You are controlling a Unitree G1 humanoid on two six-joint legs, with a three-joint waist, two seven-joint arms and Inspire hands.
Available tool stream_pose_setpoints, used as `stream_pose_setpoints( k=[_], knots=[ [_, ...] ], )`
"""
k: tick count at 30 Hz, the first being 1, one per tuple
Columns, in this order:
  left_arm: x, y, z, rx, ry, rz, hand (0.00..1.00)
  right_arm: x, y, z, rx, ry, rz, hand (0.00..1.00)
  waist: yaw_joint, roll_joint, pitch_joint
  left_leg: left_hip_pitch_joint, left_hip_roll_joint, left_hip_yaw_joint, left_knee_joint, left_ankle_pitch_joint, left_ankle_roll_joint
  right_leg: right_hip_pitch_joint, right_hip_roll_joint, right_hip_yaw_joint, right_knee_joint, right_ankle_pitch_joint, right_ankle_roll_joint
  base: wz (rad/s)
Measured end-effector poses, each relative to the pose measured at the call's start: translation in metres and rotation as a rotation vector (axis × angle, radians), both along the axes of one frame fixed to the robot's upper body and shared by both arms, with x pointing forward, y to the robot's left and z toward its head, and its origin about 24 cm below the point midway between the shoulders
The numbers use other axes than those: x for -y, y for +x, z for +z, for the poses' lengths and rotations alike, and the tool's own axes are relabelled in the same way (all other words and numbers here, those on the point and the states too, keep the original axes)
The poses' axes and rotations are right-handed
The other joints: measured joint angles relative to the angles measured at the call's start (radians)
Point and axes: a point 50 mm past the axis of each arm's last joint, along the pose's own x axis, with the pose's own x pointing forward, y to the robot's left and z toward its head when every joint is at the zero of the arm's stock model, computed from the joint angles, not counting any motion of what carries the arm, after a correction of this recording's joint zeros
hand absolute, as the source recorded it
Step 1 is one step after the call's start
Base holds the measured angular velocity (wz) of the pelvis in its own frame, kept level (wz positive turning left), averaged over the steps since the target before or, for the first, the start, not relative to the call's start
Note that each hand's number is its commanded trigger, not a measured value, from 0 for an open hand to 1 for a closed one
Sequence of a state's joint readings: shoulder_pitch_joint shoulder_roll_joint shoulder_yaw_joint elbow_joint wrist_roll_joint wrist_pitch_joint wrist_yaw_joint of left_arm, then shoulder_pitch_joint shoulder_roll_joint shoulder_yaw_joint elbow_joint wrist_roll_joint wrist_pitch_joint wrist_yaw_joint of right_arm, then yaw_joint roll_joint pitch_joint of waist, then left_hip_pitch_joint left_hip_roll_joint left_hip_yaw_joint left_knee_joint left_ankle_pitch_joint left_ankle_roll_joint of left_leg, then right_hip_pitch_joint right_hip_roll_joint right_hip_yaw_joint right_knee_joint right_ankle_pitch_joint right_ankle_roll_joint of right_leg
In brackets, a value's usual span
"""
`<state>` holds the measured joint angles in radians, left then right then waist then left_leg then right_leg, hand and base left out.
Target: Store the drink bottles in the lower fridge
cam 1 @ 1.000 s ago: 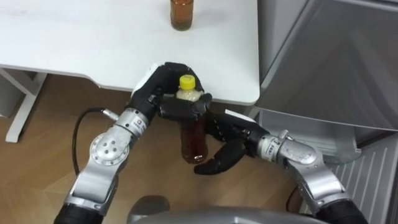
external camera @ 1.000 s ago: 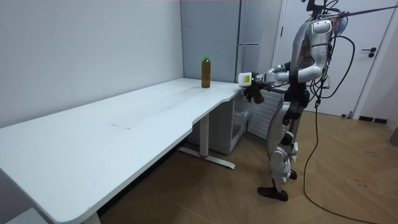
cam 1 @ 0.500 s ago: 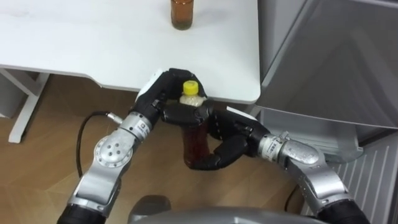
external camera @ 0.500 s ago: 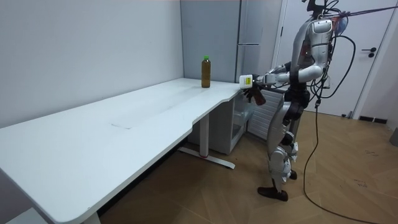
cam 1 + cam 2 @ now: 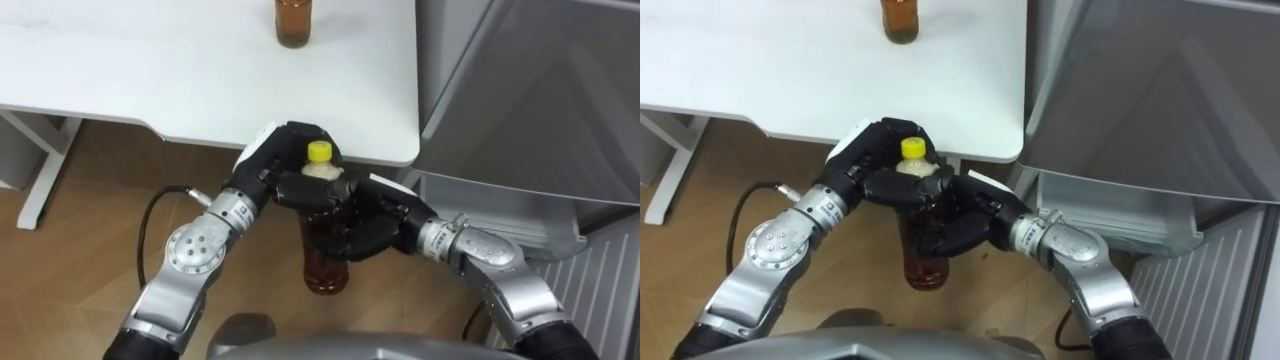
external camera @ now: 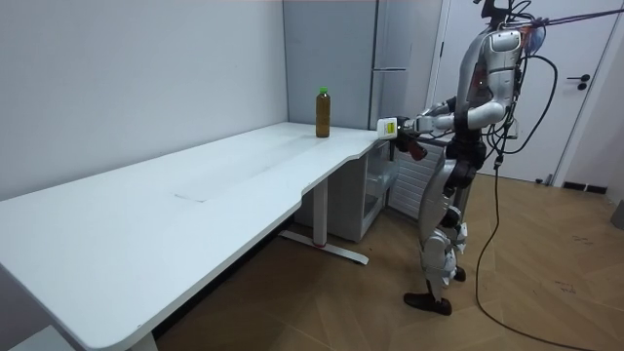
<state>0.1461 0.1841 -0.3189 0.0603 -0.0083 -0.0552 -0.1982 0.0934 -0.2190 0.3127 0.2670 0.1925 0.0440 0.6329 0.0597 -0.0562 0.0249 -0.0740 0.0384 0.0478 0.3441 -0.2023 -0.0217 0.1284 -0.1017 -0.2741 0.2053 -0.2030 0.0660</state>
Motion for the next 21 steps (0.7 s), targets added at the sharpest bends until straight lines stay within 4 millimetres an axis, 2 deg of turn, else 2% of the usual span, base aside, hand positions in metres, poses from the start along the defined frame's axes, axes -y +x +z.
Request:
stream_pose_setpoints(
  k=[6, 10, 11, 12, 13, 14, 21],
  knots=[
    [0.0007, -0.0002, -0.0001, 0.000, 0.001, -0.003, 1.00, -0.0013, -0.0006, -0.0011, -0.002, -0.008, -0.008, 1.00, -0.001, -0.001, -0.0006, 0.001, 0.000, 0.000, 0.000, 0.000, 0.000, 0.001, 0.000, 0.000, 0.000, 0.000, 0.000, 0.00],
    [0.0004, -0.0001, -0.0001, 0.002, 0.003, 0.008, 1.00, -0.0021, -0.0007, -0.0015, -0.001, -0.012, -0.011, 1.00, -0.002, -0.008, -0.0042, 0.002, 0.000, 0.000, 0.000, 0.000, 0.000, 0.002, 0.000, 0.000, 0.000, 0.000, 0.000, 0.00],
    [0.0003, 0.0000, -0.0001, 0.003, 0.003, 0.009, 0.78, -0.0023, -0.0007, -0.0015, -0.001, -0.012, -0.013, 1.00, -0.003, -0.011, -0.0056, 0.001, 0.000, 0.000, 0.001, 0.000, 0.000, 0.002, 0.000, 0.000, 0.000, 0.000, 0.000, 0.00],
    [0.0003, 0.0000, -0.0001, 0.003, 0.003, 0.011, 0.62, -0.0026, -0.0006, -0.0015, -0.001, -0.012, -0.015, 1.00, -0.003, -0.013, -0.0066, 0.000, 0.000, 0.000, 0.002, 0.000, 0.000, 0.002, 0.000, 0.000, 0.000, 0.000, 0.000, 0.00],
    [0.0002, 0.0001, 0.0000, 0.003, 0.003, 0.013, 0.08, -0.0029, -0.0006, -0.0015, 0.000, -0.012, -0.016, 1.00, -0.003, -0.014, -0.0067, 0.001, 0.000, 0.000, 0.002, 0.000, 0.000, 0.002, 0.000, 0.000, 0.000, 0.000, 0.000, 0.00],
    [0.0002, 0.0001, 0.0000, 0.004, 0.003, 0.014, 0.00, -0.0031, -0.0005, -0.0016, 0.000, -0.012, -0.018, 1.00, -0.003, -0.015, -0.0065, 0.002, 0.000, 0.000, 0.002, 0.000, 0.000, 0.004, 0.000, 0.000, 0.000, 0.000, 0.000, 0.00],
    [0.0007, 0.0017, 0.0026, 0.015, -0.004, 0.017, 0.00, -0.0019, 0.0003, -0.0014, 0.005, -0.018, -0.035, 1.00, -0.001, -0.011, -0.0050, 0.007, 0.002, -0.002, 0.011, 0.000, 0.000, 0.011, 0.002, -0.002, 0.001, 0.001, -0.001, 0.00]
  ],
)
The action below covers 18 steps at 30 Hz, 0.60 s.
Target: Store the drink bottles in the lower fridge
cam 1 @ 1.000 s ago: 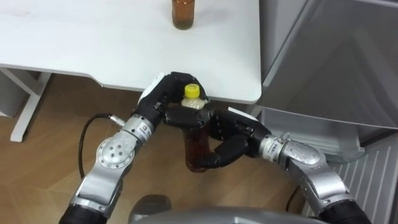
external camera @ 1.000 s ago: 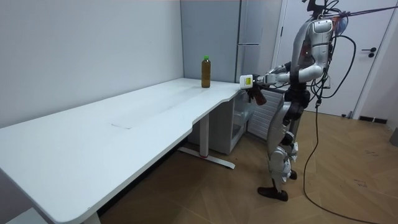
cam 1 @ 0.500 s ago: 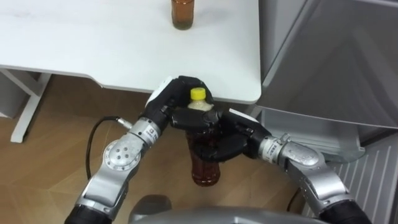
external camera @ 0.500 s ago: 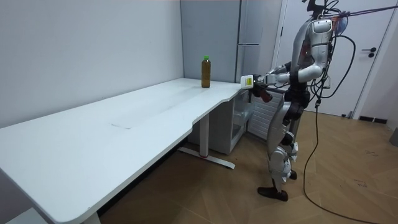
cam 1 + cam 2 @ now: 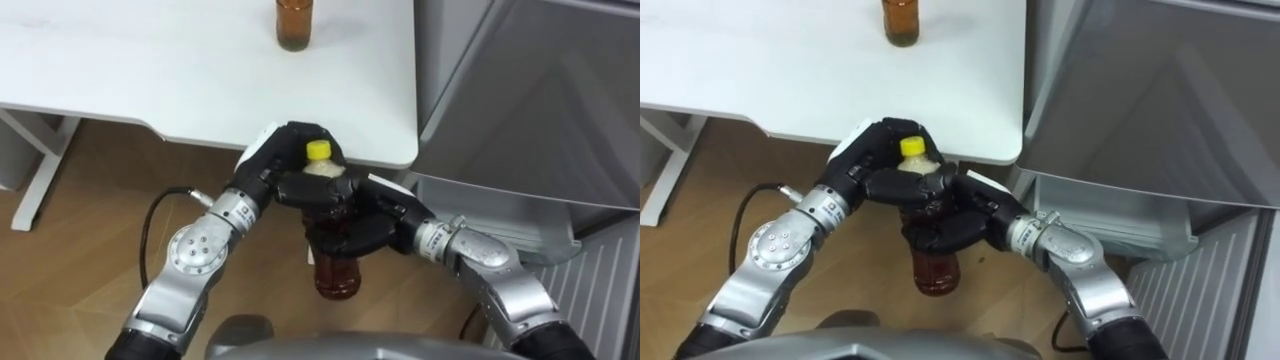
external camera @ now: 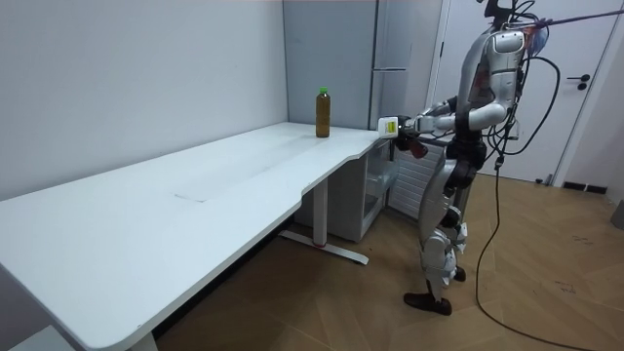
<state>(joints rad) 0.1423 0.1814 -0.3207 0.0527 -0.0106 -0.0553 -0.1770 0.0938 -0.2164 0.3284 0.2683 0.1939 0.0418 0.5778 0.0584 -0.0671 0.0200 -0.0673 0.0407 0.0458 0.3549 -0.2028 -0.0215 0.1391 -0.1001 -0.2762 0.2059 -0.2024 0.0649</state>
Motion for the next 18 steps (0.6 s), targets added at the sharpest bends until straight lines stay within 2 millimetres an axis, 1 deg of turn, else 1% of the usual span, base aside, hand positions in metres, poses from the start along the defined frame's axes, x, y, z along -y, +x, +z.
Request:
stream_pose_setpoints(
  k=[3, 8, 11, 16, 18],
  knots=[
    [0.001, 0.006, 0.012, 0.053, -0.007, -0.004, 0.00, 0.000, 0.002, 0.004, 0.034, 0.026, -0.013, 1.00, 0.001, 0.010, 0.0032, -0.005, 0.001, -0.002, 0.007, -0.001, 0.001, 0.000, 0.001, -0.001, 0.000, 0.002, -0.003, 0.00],
    [0.002, 0.011, 0.035, 0.153, -0.025, -0.013, 0.00, -0.004, 0.006, 0.012, 0.076, 0.141, -0.059, 1.00, 0.000, 0.015, 0.0012, -0.005, 0.001, -0.007, 0.010, -0.001, 0.001, 0.004, 0.004, -0.002, -0.001, 0.003, -0.003, 0.01],
    [0.003, 0.013, 0.043, 0.196, -0.036, -0.017, 0.00, -0.005, 0.007, 0.015, 0.092, 0.192, -0.079, 1.00, 0.000, 0.018, -0.0002, -0.003, 0.001, -0.010, 0.014, -0.001, 0.001, 0.007, 0.004, -0.004, -0.001, 0.003, -0.003, 0.00],
    [0.002, 0.014, 0.049, 0.225, -0.041, -0.006, 0.00, -0.006, 0.008, 0.017, 0.109, 0.222, -0.091, 1.00, -0.002, 0.027, 0.0041, -0.009, 0.001, -0.028, 0.026, -0.002, 0.001, 0.016, 0.008, -0.020, -0.003, 0.003, -0.004, 0.09],
    [0.000, 0.015, 0.055, 0.249, -0.042, 0.002, 0.00, -0.005, 0.009, 0.019, 0.124, 0.230, -0.089, 1.00, 0.001, 0.031, 0.0031, -0.009, 0.001, -0.030, 0.025, -0.002, 0.000, 0.016, 0.009, -0.019, -0.003, 0.004, -0.004, 0.02]
  ],
)
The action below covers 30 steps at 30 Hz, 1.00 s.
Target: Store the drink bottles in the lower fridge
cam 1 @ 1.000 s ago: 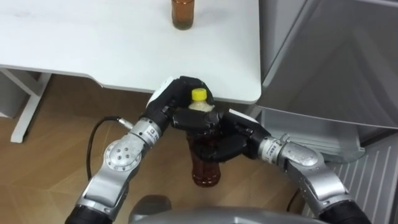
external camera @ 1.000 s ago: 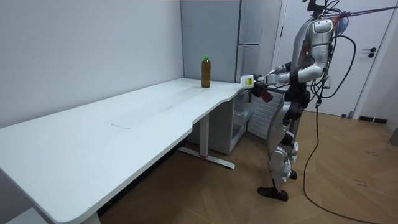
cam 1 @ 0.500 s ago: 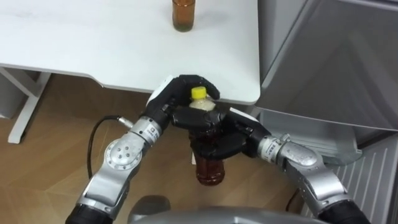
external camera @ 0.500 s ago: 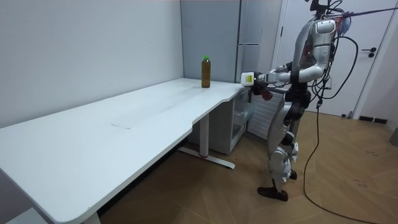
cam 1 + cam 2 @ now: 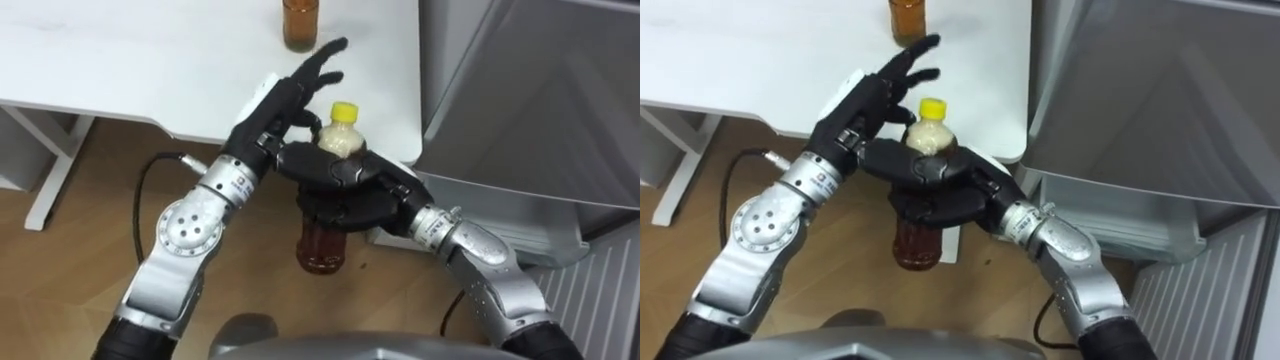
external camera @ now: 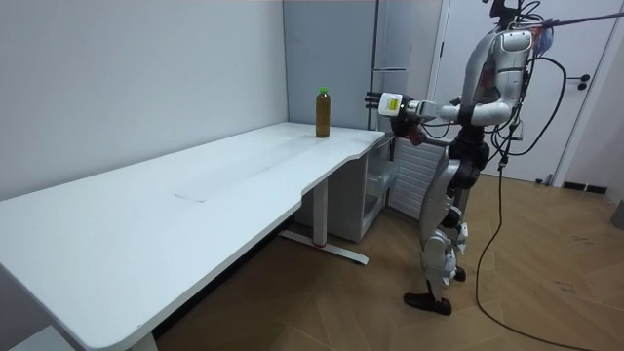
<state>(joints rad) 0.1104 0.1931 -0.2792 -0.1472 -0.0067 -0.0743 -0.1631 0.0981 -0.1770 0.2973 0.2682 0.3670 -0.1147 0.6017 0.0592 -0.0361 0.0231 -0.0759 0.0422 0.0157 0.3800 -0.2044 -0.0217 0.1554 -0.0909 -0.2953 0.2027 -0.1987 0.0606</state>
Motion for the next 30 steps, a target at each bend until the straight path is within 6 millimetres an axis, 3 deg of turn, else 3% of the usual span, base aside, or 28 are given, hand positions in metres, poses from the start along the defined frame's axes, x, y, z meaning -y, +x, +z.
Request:
stream_pose_setpoints(
  k=[3, 6, 8, 11, 18, 24, 30],
  knots=[
    [-0.003, 0.000, 0.013, 0.059, 0.005, -0.001, 0.00, 0.001, 0.001, 0.003, 0.016, 0.046, -0.010, 1.00, 0.007, 0.005, -0.0031, 0.008, 0.000, 0.000, -0.003, 0.001, -0.001, 0.001, 0.001, 0.002, -0.004, 0.000, 0.000, 0.00],
    [-0.009, -0.001, 0.041, 0.222, -0.039, 0.037, 0.00, 0.002, -0.004, 0.000, 0.001, 0.057, -0.009, 1.00, 0.011, 0.005, -0.0047, 0.017, -0.001, 0.005, -0.012, 0.002, -0.001, 0.013, 0.002, 0.008, -0.018, 0.001, -0.001, -0.02],
    [-0.021, -0.005, 0.075, 0.419, -0.105, 0.133, 0.00, 0.009, -0.021, -0.012, -0.059, 0.019, -0.002, 1.00, 0.023, 0.001, -0.0071, 0.024, -0.003, 0.006, -0.021, 0.002, -0.002, 0.020, 0.001, 0.008, -0.028, 0.000, 0.000, 0.00],
    [-0.037, -0.011, 0.098, 0.583, -0.182, 0.247, 0.00, 0.014, -0.036, -0.026, -0.124, -0.070, 0.046, 1.00, 0.030, 0.001, -0.0065, 0.040, -0.005, 0.007, -0.035, 0.003, -0.004, 0.035, 0.001, 0.004, -0.036, -0.001, 0.001, 0.01],
    [-0.055, -0.013, 0.105, 0.637, -0.234, 0.438, 0.00, 0.026, -0.042, -0.031, -0.147, -0.153, 0.063, 1.00, 0.066, 0.001, -0.0076, 0.068, -0.005, 0.007, -0.051, 0.006, -0.010, 0.057, 0.004, 0.006, -0.052, -0.002, 0.000, 0.00],
    [-0.084, -0.028, 0.127, 0.828, -0.222, 0.689, 0.00, 0.029, -0.053, -0.036, -0.182, -0.156, 0.047, 1.00, 0.109, 0.013, -0.0078, 0.084, -0.005, 0.006, -0.057, 0.005, -0.012, 0.071, 0.004, 0.001, -0.052, -0.002, 0.000, 0.01],
    [-0.101, -0.036, 0.130, 0.901, -0.233, 0.880, 0.00, 0.032, -0.064, -0.043, -0.243, -0.186, 0.061, 1.00, 0.142, 0.029, -0.0174, 0.091, -0.005, 0.000, -0.059, 0.005, -0.012, 0.083, 0.004, -0.008, -0.052, -0.002, 0.000, 0.01]
  ],
)
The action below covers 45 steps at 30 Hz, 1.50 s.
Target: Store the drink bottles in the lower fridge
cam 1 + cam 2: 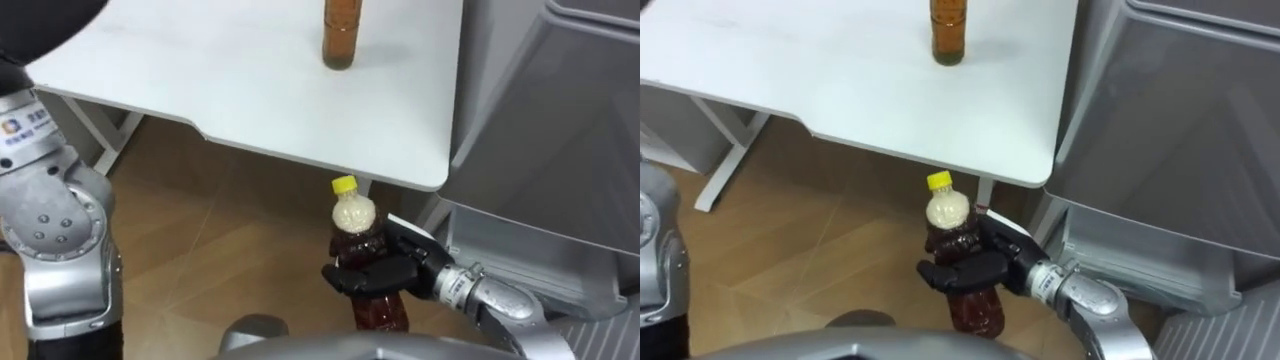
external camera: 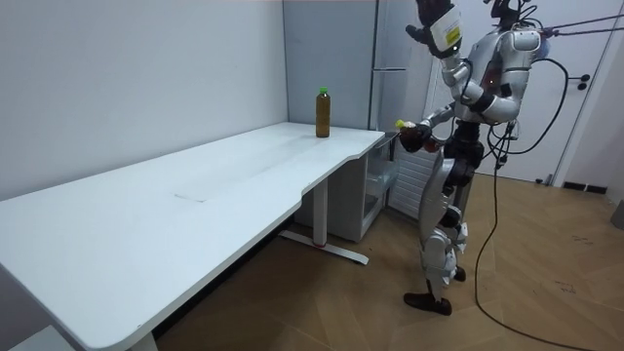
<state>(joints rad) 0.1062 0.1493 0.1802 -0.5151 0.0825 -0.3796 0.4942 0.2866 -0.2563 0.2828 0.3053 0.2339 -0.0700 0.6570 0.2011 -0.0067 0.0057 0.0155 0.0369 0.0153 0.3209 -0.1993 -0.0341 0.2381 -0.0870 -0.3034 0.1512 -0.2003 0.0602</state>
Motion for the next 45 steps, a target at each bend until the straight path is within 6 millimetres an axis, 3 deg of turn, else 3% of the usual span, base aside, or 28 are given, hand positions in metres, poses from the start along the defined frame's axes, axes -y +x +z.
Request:
stream_pose_setpoints(
  k=[9, 15, 21, 23, 24, 26, 32, 38, 45],
  knots=[
    [-0.040, -0.015, 0.006, 0.097, -0.076, 0.268, 0.00, 0.002, -0.003, -0.002, -0.027, -0.030, -0.030, 1.00, 0.030, -0.007, 0.0003, 0.016, -0.005, -0.005, 0.005, 0.001, 0.000, 0.025, -0.001, -0.002, -0.018, -0.001, 0.000, 0.01],
    [-0.079, -0.021, -0.016, 0.024, -0.170, 0.476, 0.00, 0.001, 0.001, 0.001, -0.029, -0.048, -0.055, 1.00, 0.059, -0.002, 0.0002, 0.013, -0.009, -0.009, 0.008, -0.001, 0.002, 0.025, -0.004, -0.007, -0.018, -0.002, 0.002, 0.01],
    [-0.105, -0.028, -0.077, -0.248, -0.419, 0.566, 0.00, 0.000, 0.003, 0.003, -0.060, -0.030, -0.101, 1.00, 0.068, 0.000, -0.0012, 0.016, -0.012, -0.007, 0.002, -0.002, 0.004, 0.023, -0.007, -0.002, -0.017, -0.003, 0.003, -0.03],
    [-0.113, -0.038, -0.116, -0.433, -0.507, 0.612, 0.00, 0.000, 0.002, 0.001, -0.084, -0.038, -0.113, 1.00, 0.076, 0.000, -0.0029, 0.021, -0.012, 0.000, -0.003, -0.002, 0.004, 0.022, -0.009, 0.002, -0.017, -0.003, 0.004, -0.07],
    [-0.113, -0.041, -0.126, -0.480, -0.533, 0.623, 0.00, 0.000, 0.002, 0.000, -0.087, -0.041, -0.118, 1.00, 0.075, 0.000, -0.0029, 0.021, -0.012, 0.000, -0.005, -0.002, 0.004, 0.021, -0.009, 0.001, -0.017, -0.003, 0.004, 0.00],
    [-0.114, -0.055, -0.165, -0.657, -0.627, 0.672, 0.00, 0.000, 0.002, -0.001, -0.107, -0.032, -0.145, 1.00, 0.076, -0.003, -0.0045, 0.022, -0.013, 0.003, -0.013, -0.002, 0.004, 0.019, -0.010, 0.003, -0.017, -0.004, 0.005, -0.02],
    [-0.097, -0.107, -0.249, -1.137, -0.750, 0.684, 0.00, 0.002, 0.001, -0.003, -0.134, -0.047, -0.172, 1.00, 0.066, -0.019, -0.0129, 0.039, -0.011, 0.034, -0.036, -0.001, 0.005, 0.009, -0.015, 0.032, -0.011, -0.003, 0.005, -0.15],
    [-0.073, -0.155, -0.301, -1.569, -0.763, 0.581, 0.00, 0.013, -0.005, -0.013, -0.224, -0.009, -0.277, 1.00, 0.019, -0.024, -0.0111, 0.033, -0.006, 0.053, -0.047, -0.001, 0.005, -0.009, -0.015, 0.053, 0.003, -0.003, 0.005, -0.07],
    [-0.055, -0.209, -0.327, -1.902, -0.886, 0.463, 0.00, 0.033, -0.005, -0.016, -0.254, -0.038, -0.366, 1.00, -0.065, -0.026, -0.0090, 0.021, -0.002, 0.066, -0.043, -0.003, 0.008, -0.028, -0.015, 0.063, 0.009, -0.001, 0.004, -0.05]
  ],
)
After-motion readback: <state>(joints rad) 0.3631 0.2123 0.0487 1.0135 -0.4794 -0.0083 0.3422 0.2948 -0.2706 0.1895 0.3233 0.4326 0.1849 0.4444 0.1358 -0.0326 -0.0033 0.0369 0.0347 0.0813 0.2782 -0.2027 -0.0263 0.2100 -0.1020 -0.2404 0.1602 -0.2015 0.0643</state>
